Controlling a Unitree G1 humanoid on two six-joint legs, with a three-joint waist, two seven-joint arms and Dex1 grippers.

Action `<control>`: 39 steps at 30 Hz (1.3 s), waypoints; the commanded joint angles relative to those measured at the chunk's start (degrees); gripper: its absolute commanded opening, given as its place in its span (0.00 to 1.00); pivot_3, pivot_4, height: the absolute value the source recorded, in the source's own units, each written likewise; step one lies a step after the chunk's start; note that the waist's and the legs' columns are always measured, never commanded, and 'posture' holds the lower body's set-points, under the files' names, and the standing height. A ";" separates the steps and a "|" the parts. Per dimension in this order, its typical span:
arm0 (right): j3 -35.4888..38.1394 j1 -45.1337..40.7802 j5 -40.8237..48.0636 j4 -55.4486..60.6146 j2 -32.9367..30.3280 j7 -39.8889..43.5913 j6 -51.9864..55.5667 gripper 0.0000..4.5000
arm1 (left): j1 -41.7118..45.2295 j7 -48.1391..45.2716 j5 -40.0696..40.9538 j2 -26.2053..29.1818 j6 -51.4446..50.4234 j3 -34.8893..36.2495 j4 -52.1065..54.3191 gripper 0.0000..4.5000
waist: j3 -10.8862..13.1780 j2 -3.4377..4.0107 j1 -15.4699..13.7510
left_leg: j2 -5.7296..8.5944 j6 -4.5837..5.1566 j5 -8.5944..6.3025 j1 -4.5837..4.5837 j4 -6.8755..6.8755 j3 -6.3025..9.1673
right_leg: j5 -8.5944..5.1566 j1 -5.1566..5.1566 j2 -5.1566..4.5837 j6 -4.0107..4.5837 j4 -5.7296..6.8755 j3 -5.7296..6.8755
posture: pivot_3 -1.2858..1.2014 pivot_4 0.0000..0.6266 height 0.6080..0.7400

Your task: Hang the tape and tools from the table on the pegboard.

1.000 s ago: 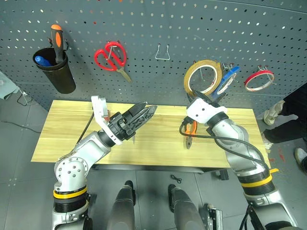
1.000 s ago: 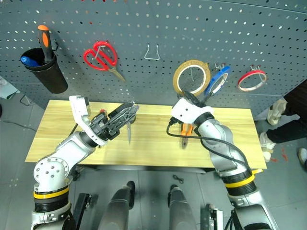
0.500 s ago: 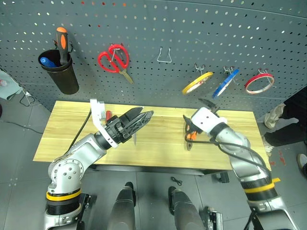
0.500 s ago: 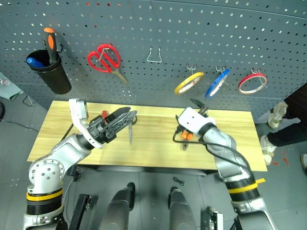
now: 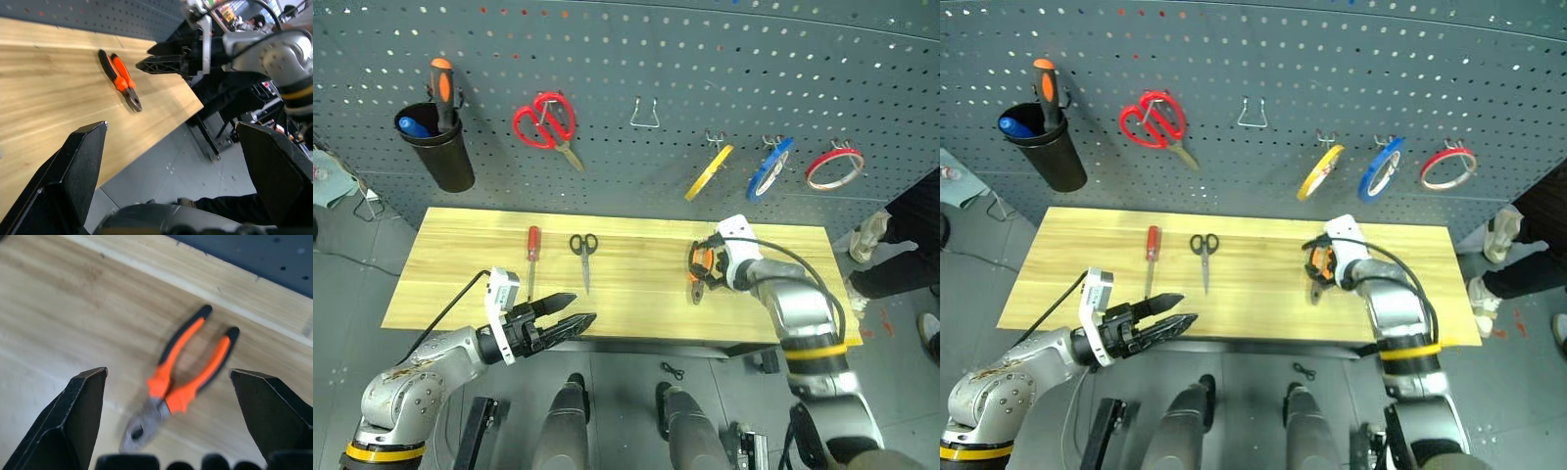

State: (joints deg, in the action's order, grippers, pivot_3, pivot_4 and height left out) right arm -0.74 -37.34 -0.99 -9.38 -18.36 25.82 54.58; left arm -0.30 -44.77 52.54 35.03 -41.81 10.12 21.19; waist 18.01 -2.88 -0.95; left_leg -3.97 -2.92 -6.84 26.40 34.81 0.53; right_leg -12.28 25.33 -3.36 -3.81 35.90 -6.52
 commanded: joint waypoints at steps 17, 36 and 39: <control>7.66 -19.25 2.38 -45.75 4.16 -16.17 -12.26 0.99 | -0.04 5.16 4.79 -1.53 -1.34 2.13 7.26 1.00 | 0.02 0.02 -0.83 | 0.02 0.39 0.19 0.07 -0.35 0.02 | 0.06 0.08 0.01 -0.23 0.01 0.05 | 0.62 0.53 1.00; -3.34 -10.68 1.32 -30.68 3.04 -2.28 -11.51 0.61 | -0.08 5.40 5.24 -1.10 -0.44 2.36 8.08 1.00 | 0.01 0.04 -1.68 | 0.01 0.39 0.19 0.07 -0.52 0.14 | -0.05 0.08 0.01 -0.10 -0.02 0.21 | 0.64 0.46 1.00; -8.84 -0.31 5.52 -1.85 -1.75 8.63 -11.85 0.61 | -2.08 6.51 7.24 -2.00 -0.01 4.99 8.90 1.00 | -0.01 0.07 -2.16 | 0.01 0.38 0.19 0.13 -0.63 0.20 | -0.15 0.16 0.01 -0.07 0.00 0.30 | 0.64 0.43 1.00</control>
State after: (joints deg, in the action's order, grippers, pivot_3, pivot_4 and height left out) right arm -8.27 -39.64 1.42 -27.56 -18.45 28.72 43.05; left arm -1.06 -38.69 57.08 33.62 -42.58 12.73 27.37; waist 18.00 -2.81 -3.11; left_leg -3.96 -2.54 -6.66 26.56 34.11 0.73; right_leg -12.46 25.58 -3.36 -3.86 35.91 -6.22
